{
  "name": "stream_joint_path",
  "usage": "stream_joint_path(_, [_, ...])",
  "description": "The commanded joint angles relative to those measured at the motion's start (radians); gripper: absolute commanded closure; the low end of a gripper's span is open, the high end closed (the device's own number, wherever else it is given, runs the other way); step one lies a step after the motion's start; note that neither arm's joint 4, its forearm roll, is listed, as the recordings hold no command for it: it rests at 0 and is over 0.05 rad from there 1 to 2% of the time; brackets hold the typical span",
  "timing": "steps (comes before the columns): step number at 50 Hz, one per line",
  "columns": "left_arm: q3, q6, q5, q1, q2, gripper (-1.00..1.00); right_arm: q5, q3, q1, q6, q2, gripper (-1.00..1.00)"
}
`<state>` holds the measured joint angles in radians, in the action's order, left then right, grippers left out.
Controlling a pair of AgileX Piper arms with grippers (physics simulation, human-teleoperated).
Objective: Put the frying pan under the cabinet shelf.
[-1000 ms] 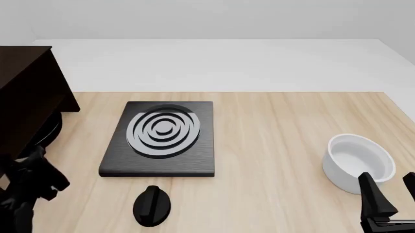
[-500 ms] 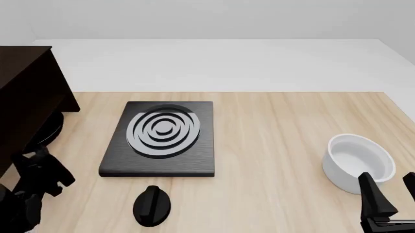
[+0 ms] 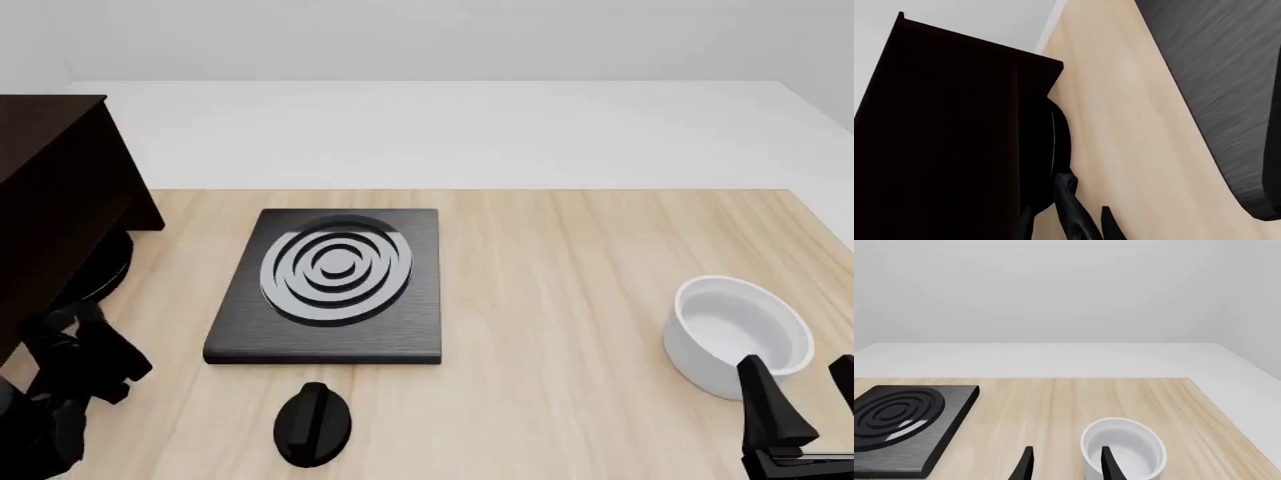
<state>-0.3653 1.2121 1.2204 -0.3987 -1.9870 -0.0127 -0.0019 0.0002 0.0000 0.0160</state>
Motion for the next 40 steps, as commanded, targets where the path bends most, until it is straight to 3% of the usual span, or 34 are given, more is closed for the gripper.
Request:
stream_joint_path(1, [0.059, 0.095, -0.001, 0.028, -0.115, -1.00, 0.000, 0.000, 0.000, 0.000, 0.000, -1.00])
stream_joint_path(10, [0.101, 0.104, -0.005, 0.056, -0.153, -1.00, 0.000, 0.000, 0.000, 0.000, 0.000, -1.00])
stream_joint_path(12, [0.108, 0.132, -0.003, 0.055, -0.164, -1.00, 0.000, 0.000, 0.000, 0.000, 0.000, -1.00])
stream_joint_path(25, [0.180, 0.116, -0.067, 0.093, -0.038, -1.00, 0.000, 0.000, 0.000, 0.000, 0.000, -1.00])
stream_joint_path(33, [0.199, 0.134, -0.109, 0.072, 0.021, -1.00, 0.000, 0.000, 0.000, 0.000, 0.000, -1.00])
stream_joint_path(35, [0.202, 0.167, -0.074, 0.030, 0.006, -1.00, 0.000, 0.000, 0.000, 0.000, 0.000, -1.00])
stream_joint_path(37, [0.213, 0.142, -0.092, 0.045, 0.031, -1.00, 0.000, 0.000, 0.000, 0.000, 0.000, -1.00])
stream_joint_path(38, [0.224, 0.174, -0.046, 0.024, -0.011, -1.00, 0.000, 0.000, 0.000, 0.000, 0.000, -1.00])
stream_joint_path(40, [0.234, 0.163, -0.044, 0.023, 0.001, -1.00, 0.000, 0.000, 0.000, 0.000, 0.000, -1.00])
